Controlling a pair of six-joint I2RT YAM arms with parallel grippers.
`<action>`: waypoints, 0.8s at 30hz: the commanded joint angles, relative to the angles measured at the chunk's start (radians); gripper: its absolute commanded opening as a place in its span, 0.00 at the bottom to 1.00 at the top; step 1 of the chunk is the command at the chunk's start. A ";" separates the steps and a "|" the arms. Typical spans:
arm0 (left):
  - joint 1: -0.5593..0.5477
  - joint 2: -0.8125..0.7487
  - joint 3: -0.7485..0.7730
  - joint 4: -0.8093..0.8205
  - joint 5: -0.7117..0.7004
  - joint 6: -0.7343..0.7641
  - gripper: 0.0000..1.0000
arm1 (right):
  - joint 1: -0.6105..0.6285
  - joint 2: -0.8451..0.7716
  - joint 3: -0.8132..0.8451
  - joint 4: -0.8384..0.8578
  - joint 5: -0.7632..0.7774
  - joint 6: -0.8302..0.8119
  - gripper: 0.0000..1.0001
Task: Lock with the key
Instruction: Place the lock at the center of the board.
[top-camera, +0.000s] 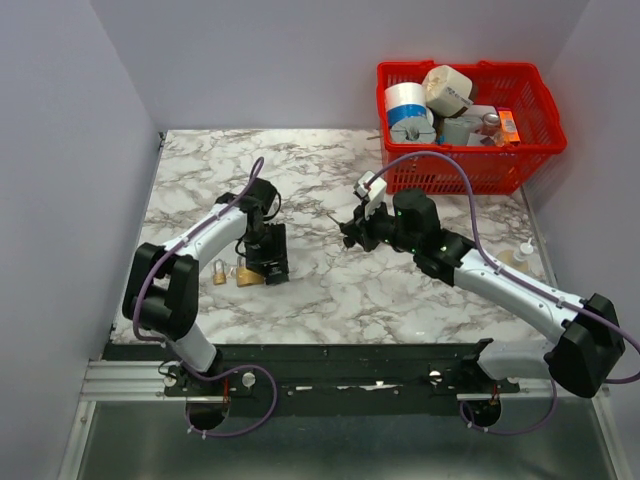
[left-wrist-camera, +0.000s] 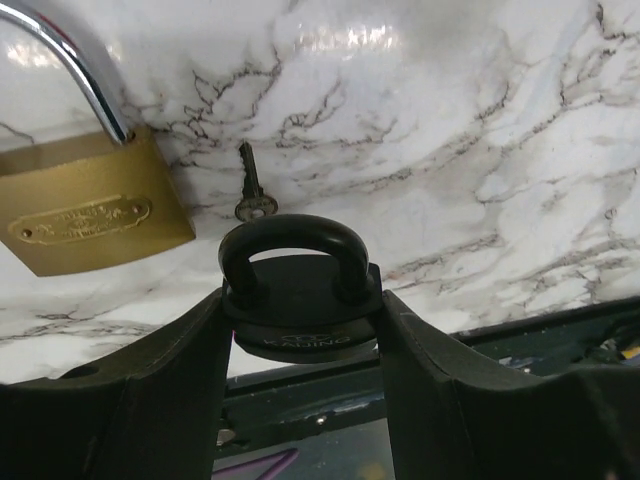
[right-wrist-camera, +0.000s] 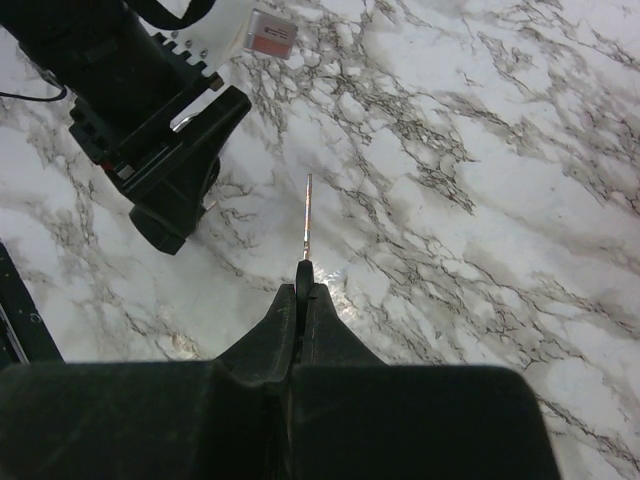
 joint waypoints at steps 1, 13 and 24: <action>-0.056 0.059 0.098 -0.019 -0.069 -0.043 0.00 | -0.004 -0.034 -0.021 0.015 0.009 0.003 0.01; -0.127 0.220 0.184 -0.052 -0.118 -0.095 0.03 | -0.009 -0.057 -0.067 0.015 0.018 0.058 0.01; -0.173 0.280 0.238 -0.044 -0.112 -0.102 0.05 | -0.014 -0.082 -0.107 0.015 0.004 0.072 0.01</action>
